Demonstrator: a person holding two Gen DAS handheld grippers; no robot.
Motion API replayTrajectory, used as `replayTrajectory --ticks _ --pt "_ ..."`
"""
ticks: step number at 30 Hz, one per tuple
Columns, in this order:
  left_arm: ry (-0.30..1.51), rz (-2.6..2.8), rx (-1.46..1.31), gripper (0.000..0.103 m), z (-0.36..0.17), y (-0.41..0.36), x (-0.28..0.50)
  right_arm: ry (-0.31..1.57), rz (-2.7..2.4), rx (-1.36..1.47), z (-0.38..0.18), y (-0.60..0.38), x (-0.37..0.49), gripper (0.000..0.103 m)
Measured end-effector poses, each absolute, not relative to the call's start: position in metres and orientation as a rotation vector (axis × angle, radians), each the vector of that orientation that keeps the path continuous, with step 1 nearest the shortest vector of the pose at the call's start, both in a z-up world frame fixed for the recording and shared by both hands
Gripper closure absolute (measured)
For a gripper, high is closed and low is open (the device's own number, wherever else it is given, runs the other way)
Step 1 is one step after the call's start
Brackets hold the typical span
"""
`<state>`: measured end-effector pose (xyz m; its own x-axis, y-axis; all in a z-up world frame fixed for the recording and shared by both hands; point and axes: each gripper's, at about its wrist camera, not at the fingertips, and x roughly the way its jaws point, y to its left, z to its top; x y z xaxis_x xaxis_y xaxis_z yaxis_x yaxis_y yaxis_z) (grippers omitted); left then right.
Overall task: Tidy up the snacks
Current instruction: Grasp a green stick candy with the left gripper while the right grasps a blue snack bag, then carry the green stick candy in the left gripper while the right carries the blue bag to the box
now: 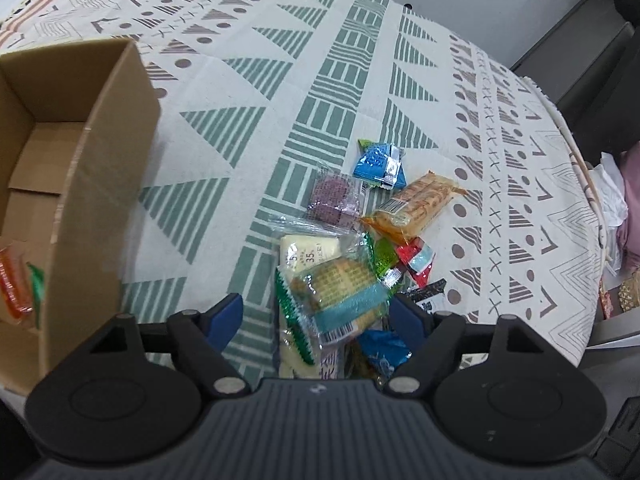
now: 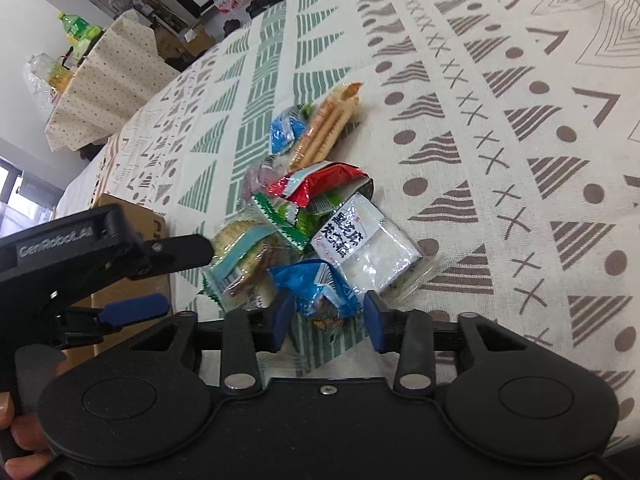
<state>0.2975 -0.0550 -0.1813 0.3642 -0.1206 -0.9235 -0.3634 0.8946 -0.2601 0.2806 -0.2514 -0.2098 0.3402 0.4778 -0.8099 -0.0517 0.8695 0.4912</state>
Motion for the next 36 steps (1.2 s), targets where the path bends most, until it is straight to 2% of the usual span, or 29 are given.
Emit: replayTrajectory --ticks 4,9,15,24,36 --pt "1.233 0.169 -0.481 0.045 -0.193 -0.056 0.303 1.199 0.372 0.445 -0.217 -0.255 0.286 0.09" --pt "1.219 0.174 -0.476 0.066 -0.187 -0.058 0.303 1.203 0.384 0.434 -0.214 -0.257 0.288 0.095" --pt "1.19 0.158 -0.489 0.082 -0.175 -0.056 0.299 1.179 0.38 0.447 -0.203 -0.259 0.285 0.096" --pt "1.127 0.098 -0.527 0.09 -0.148 -0.047 0.284 1.122 0.329 0.453 -0.18 -0.263 0.273 0.096" --pt "1.018 0.093 -0.59 0.092 -0.104 -0.008 0.252 1.046 0.327 0.427 -0.148 -0.245 0.254 0.096"
